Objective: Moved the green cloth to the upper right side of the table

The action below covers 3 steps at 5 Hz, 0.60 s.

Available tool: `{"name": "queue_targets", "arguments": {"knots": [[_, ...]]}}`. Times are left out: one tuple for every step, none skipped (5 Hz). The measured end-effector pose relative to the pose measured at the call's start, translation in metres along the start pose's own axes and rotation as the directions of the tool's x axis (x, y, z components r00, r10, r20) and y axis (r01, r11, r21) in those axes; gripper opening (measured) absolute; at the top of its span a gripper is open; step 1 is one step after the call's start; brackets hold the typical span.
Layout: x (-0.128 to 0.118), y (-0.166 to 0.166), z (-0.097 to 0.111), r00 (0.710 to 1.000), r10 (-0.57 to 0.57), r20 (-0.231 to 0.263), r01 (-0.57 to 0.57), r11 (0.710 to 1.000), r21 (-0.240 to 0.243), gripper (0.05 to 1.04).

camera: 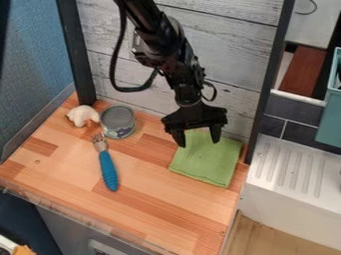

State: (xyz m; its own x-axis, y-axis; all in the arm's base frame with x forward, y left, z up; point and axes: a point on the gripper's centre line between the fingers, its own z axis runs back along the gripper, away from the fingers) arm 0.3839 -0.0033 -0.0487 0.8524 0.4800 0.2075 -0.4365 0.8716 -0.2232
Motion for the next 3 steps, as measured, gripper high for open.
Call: {"name": "queue_targets", "arguments": {"knots": [[-0.0007,0.0033,0.0173,1.0,-0.013,0.016,0.013,1.0,-0.008,0.999],[0.0016,0.0052,0.0191,1.0,-0.014,0.022,0.014,1.0,-0.008,0.999],[0.0016,0.0052,0.0191,1.0,-0.011,0.022,0.011,1.0,-0.008,0.999]]}}
